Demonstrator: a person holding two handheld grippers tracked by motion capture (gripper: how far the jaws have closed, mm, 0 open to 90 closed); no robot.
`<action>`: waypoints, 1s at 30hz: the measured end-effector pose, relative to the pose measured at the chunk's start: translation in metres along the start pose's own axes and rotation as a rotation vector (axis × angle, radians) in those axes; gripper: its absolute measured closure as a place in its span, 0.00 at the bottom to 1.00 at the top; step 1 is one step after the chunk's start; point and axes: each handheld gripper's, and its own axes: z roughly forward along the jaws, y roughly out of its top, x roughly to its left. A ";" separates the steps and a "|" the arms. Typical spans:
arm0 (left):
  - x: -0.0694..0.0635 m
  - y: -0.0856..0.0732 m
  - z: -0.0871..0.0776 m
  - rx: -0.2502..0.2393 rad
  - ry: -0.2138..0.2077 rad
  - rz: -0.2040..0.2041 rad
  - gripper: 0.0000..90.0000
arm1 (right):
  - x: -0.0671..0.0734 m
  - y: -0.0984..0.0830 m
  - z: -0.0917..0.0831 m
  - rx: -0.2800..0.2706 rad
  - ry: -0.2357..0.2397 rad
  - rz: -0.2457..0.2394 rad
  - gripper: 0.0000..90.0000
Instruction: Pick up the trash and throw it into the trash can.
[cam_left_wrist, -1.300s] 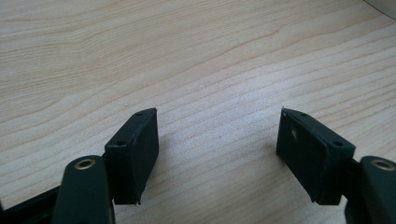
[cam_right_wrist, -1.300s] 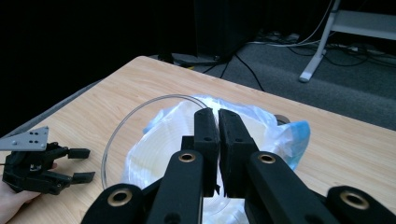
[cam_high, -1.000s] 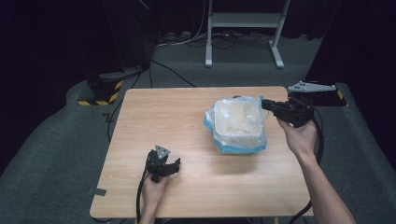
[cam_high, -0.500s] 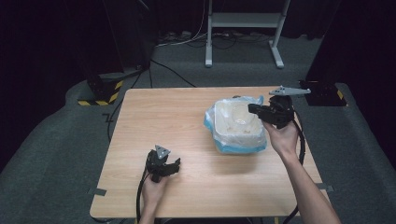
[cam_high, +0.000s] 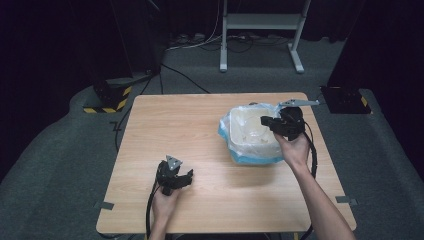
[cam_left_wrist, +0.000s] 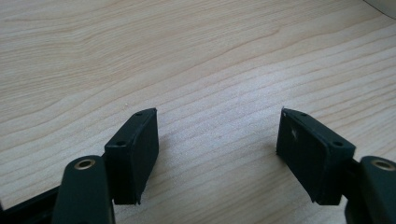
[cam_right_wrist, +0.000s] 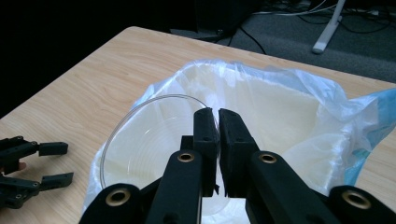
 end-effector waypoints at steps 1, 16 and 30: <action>0.000 0.000 0.000 0.000 0.000 0.000 0.33 | 0.000 -0.001 0.001 0.005 0.000 0.003 0.95; 0.000 0.000 0.000 0.000 0.000 0.000 0.33 | -0.005 -0.011 0.007 0.016 -0.015 0.015 0.76; 0.000 0.000 0.000 0.000 0.000 0.000 0.33 | -0.004 -0.015 -0.014 -0.040 0.002 -0.002 0.63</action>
